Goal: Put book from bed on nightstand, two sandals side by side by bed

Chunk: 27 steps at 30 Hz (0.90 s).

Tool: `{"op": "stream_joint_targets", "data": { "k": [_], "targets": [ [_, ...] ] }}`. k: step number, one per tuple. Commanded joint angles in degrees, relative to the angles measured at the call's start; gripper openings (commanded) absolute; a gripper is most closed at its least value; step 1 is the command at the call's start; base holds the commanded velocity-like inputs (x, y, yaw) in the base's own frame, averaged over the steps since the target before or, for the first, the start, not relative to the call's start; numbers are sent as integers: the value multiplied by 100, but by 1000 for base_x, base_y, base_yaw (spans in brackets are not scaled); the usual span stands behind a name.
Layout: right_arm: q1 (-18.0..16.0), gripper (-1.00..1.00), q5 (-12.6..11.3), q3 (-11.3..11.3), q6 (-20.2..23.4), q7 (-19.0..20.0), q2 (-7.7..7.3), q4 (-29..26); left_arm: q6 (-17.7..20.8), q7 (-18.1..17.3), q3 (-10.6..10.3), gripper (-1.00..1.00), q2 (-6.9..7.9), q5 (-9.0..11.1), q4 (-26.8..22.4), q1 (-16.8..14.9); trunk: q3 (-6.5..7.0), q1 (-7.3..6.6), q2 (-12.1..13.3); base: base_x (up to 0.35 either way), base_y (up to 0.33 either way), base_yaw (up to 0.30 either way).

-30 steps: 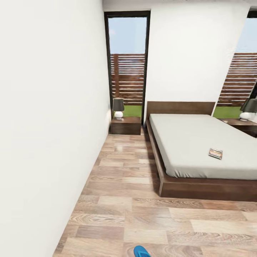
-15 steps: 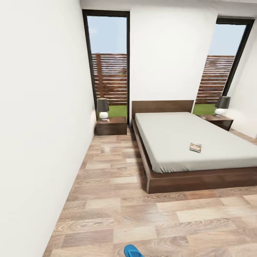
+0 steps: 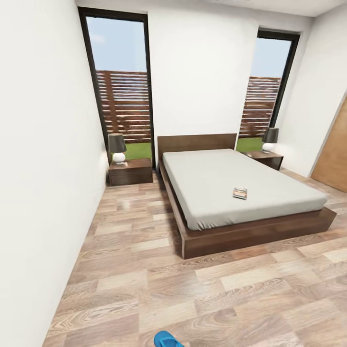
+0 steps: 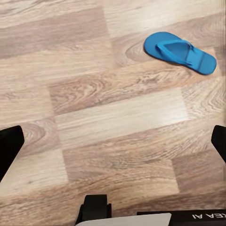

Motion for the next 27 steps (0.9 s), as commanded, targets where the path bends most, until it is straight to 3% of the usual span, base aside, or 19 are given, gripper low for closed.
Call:
{"op": "stream_joint_targets", "data": {
  "k": [1,17,27],
  "targets": [
    [-1,100,-2,-13,-14,5,1,-1,-20,7,2,100,-1,-18,4,-3,-5,0,-3,0,0,-283],
    [-1,100,-2,-13,-14,5,1,-1,-19,7,10,100,-1,-18,0,-3,-5,0,-3,0,0,-275],
    [-1,100,-5,-12,-14,5,3,0,-19,7,11,100,-1,-18,2,-3,-5,0,-3,0,0,-37]
  ]
}}
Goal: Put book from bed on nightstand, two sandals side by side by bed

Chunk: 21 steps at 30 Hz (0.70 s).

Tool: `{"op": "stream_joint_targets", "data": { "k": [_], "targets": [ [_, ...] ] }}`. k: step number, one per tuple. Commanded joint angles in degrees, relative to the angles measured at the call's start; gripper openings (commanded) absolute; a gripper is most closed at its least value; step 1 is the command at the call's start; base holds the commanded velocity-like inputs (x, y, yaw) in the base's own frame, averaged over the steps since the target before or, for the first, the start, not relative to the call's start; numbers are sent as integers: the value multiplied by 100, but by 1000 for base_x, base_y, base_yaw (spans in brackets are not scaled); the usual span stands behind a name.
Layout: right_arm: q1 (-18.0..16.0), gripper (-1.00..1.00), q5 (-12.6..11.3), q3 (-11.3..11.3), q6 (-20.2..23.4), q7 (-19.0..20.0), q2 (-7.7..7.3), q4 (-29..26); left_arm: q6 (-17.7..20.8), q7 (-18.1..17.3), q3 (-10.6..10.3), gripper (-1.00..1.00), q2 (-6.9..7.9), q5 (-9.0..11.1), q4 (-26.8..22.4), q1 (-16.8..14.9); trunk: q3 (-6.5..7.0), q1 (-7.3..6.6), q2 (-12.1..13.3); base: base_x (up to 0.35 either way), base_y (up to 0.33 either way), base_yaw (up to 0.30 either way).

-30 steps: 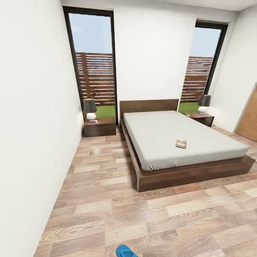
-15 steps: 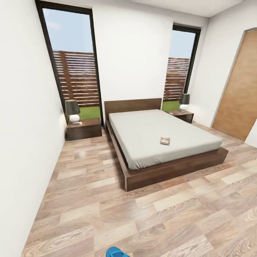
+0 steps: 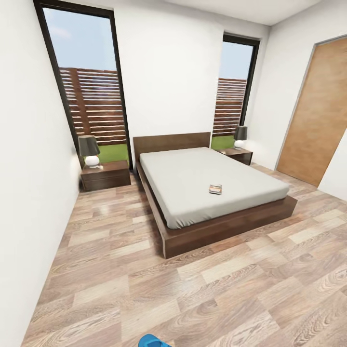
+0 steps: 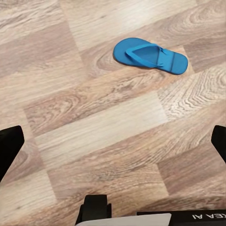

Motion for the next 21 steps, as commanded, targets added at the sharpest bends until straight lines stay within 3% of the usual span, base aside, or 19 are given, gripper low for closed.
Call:
{"op": "stream_joint_targets", "data": {
  "k": [1,6,21],
  "targets": [
    [-1,100,-6,-12,-15,5,0,1,-20,6,3,100,-1,-18,5,-3,-5,0,-3,0,0,-2],
    [17,100,-7,-12,-32,14,-19,-20,-55,33,7,100,-67,18,3,63,-5,0,-3,0,0,0],
    [16,100,-7,-12,-159,48,-19,-33,-223,32,3,100,-80,35,-209,69,-5,0,-3,0,0,0]
  ]
}}
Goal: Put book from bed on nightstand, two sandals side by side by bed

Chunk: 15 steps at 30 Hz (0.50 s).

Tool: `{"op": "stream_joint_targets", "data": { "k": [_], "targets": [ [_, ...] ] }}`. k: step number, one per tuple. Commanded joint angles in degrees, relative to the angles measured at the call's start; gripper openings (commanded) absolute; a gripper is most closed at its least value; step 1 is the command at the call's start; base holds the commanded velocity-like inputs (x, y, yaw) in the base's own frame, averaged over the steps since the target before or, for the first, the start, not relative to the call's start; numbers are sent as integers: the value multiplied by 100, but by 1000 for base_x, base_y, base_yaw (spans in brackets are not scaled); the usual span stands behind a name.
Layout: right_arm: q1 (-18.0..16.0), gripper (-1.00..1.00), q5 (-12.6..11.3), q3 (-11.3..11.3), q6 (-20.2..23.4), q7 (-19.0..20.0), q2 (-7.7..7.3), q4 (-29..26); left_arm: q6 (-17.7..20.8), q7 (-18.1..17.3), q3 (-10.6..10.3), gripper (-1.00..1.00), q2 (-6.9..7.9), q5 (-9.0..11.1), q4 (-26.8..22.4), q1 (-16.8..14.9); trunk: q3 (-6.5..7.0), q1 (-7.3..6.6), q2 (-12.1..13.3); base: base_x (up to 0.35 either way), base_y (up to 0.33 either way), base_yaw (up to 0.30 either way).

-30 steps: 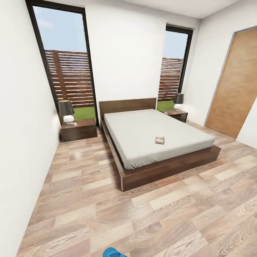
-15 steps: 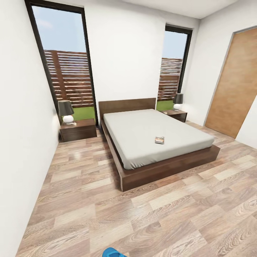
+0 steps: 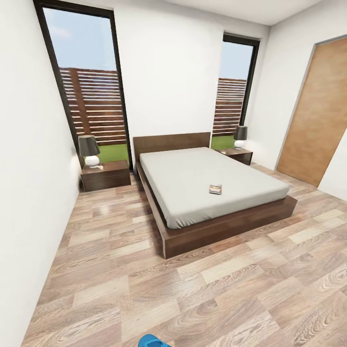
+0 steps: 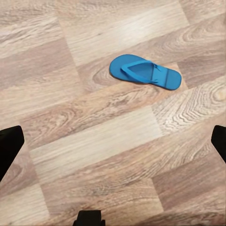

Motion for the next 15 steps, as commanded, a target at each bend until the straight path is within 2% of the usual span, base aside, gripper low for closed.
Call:
{"op": "stream_joint_targets", "data": {
  "k": [1,6,11,15],
  "targets": [
    [1,100,-3,-13,-45,8,0,-6,-21,9,2,100,-1,-12,0,-4,-5,0,-3,0,0,0],
    [-1,100,-4,-38,-206,-21,-27,-100,-24,9,6,100,-1,-12,-8,-4,-5,0,-3,0,0,0],
    [-4,100,-24,-62,-366,-49,-186,-262,-24,9,10,100,2,-12,-12,-5,-5,0,-3,0,0,0],
    [-7,100,-39,-181,-447,-58,-279,-391,-24,8,11,100,12,-12,-21,-5,-5,0,-3,0,0,0]
  ]
}}
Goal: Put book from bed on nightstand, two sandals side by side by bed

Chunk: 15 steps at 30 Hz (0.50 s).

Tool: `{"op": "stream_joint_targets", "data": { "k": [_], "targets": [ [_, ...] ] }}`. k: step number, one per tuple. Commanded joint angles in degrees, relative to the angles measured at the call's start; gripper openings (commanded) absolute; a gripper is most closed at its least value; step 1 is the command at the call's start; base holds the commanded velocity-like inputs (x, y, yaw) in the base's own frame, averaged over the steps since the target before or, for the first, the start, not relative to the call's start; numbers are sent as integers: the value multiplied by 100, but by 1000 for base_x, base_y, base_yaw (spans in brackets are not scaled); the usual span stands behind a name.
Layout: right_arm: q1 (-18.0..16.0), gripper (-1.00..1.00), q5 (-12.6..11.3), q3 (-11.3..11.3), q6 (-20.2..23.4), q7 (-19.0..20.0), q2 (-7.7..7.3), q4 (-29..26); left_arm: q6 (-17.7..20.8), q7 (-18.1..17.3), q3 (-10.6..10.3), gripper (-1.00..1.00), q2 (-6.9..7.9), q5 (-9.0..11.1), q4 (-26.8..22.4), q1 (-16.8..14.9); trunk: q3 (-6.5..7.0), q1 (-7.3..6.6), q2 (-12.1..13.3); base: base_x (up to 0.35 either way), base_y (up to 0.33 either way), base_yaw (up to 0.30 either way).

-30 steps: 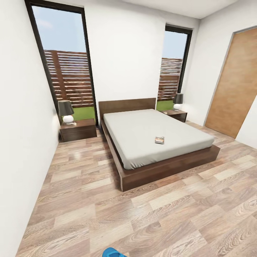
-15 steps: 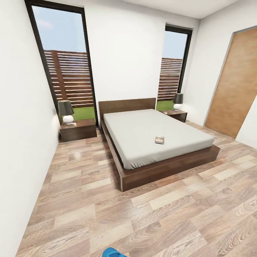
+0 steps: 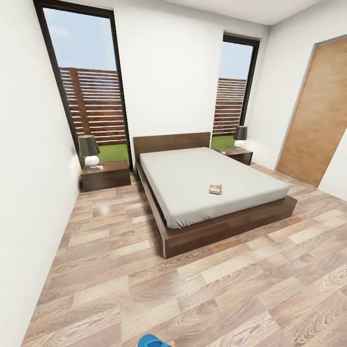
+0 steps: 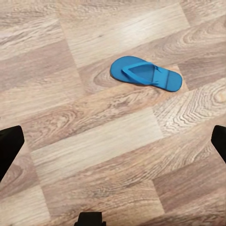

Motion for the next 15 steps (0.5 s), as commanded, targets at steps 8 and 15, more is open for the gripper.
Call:
{"op": "stream_joint_targets", "data": {
  "k": [8,15],
  "targets": [
    [0,100,-11,-647,-96,16,-33,-1669,-26,3,3,100,0,-13,-1,-3,-5,0,-3,0,0,0],
    [0,100,-20,-715,-110,18,-35,-1617,-28,2,5,100,3,-13,-1,-3,-5,0,-3,0,148,0]
  ]
}}
